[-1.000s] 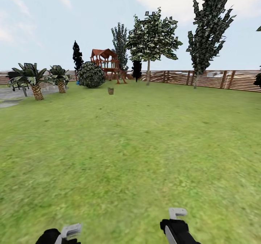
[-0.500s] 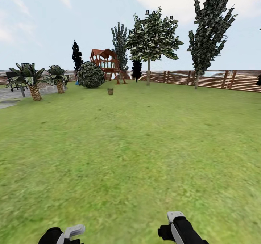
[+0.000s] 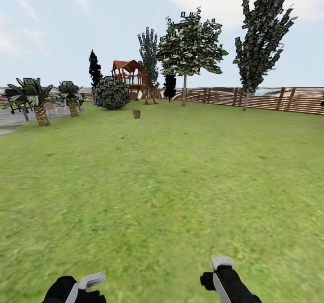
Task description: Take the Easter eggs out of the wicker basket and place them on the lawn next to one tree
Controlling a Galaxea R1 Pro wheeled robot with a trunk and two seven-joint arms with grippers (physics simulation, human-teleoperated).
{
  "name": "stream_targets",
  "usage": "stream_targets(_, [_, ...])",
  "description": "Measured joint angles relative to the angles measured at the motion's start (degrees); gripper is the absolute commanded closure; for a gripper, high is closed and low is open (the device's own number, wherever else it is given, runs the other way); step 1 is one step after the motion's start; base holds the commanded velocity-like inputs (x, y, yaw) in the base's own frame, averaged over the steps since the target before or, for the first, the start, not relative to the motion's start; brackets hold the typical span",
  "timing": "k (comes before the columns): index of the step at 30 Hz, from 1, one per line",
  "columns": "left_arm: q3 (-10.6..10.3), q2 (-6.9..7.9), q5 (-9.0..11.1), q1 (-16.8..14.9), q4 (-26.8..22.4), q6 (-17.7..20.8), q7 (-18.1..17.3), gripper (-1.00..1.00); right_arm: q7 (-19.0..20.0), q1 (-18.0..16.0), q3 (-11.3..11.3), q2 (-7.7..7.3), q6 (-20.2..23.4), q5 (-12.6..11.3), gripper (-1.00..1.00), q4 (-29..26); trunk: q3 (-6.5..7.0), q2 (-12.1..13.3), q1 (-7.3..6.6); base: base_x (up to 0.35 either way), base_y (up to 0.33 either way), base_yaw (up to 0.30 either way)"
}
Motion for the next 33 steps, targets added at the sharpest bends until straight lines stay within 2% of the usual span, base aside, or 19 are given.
stream_targets(14, [0.01,0.06,-0.09,0.0,0.01,-0.6,0.28,-1.0,-0.31,0.01,-0.05,0.02,-0.04,0.12,-1.0,-0.6,0.0,0.0,0.0,0.337,0.0,0.001])
stream_targets(21, [0.01,-0.06,-0.02,0.0,0.51,-0.87,0.28,-1.0,-0.4,0.0,0.02,0.21,-0.15,0.35,-1.0,-0.54,0.0,0.0,0.0,0.337,0.0,0.148])
stream_targets(33, [0.01,-0.25,0.08,0.0,0.8,-1.47,0.28,-1.0,-0.4,0.01,-0.11,0.17,-0.14,0.04,-1.0,-0.55,0.0,0.0,0.0,0.337,0.0,0.012])
